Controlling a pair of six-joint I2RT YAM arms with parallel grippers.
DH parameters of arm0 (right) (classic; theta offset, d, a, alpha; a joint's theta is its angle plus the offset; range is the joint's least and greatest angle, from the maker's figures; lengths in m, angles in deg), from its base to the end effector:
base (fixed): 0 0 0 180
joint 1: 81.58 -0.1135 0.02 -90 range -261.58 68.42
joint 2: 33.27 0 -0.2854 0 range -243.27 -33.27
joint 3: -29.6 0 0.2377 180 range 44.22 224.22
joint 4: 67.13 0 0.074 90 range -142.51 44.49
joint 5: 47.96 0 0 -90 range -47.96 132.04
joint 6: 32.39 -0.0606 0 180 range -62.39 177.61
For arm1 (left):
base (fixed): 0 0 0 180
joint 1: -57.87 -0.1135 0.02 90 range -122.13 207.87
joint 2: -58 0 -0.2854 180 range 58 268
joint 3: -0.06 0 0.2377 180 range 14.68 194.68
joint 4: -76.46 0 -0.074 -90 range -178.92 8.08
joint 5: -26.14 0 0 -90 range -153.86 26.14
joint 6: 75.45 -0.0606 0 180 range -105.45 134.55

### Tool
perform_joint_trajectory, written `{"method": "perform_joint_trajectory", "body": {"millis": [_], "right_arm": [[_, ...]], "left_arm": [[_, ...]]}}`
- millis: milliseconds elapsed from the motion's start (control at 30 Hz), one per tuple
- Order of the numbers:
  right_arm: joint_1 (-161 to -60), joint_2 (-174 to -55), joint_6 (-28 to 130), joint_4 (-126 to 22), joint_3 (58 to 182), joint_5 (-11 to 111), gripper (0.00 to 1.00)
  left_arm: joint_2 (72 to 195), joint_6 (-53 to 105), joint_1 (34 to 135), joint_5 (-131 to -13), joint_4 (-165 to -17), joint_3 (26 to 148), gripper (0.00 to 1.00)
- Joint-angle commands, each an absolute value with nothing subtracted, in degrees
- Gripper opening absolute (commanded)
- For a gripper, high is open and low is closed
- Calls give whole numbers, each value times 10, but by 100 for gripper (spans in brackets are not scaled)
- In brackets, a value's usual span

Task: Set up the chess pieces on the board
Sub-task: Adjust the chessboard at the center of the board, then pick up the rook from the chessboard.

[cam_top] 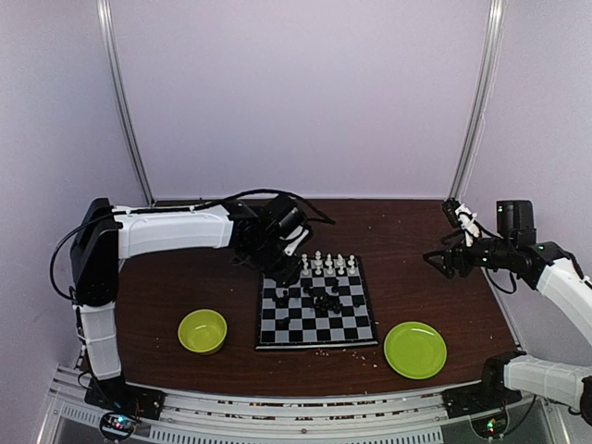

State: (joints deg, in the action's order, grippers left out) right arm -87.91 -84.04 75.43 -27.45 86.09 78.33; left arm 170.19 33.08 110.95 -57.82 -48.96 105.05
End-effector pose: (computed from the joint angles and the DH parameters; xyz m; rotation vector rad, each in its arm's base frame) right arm 0.1729 0.0553 0.2896 -0.7800 1.9338 0.5604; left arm 0.2617 -0.3376 0.2297 0.7586 2.5584 -0.2782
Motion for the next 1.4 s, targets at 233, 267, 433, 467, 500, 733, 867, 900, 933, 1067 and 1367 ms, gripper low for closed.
{"method": "perform_joint_trajectory", "body": {"millis": [233,267,433,467,500,733,867,900,933,1067,1367], "right_arm": [[-876,-857,770,-270,891,786,75],[-876,-862,771,-268,892,786,75],[-876,-873,770,-268,898,758,74],[-876,-873,770,-268,900,751,73],[-876,-875,770,-268,900,746,73],[-878,-878,769,-267,903,745,73],[-879,-878,769,-266,903,745,73],[-879,-878,770,-266,903,744,73],[-879,-878,770,-266,903,743,73],[-880,-880,772,-263,905,740,73],[-880,-883,774,-261,906,731,73]], "left_arm": [[1790,398,1085,-625,-367,1161,42],[1795,400,1083,-627,-363,1166,41],[1810,399,1081,-629,-352,1176,34],[1812,399,1081,-631,-351,1175,34],[1814,398,1081,-633,-348,1175,34],[1826,399,1081,-639,-336,1179,35],[1833,402,1081,-643,-337,1182,35],[1836,401,1081,-644,-338,1184,35],[1839,399,1081,-644,-338,1185,35],[1850,395,1081,-648,-341,1197,34],[1863,394,1082,-660,-341,1201,31]]}}
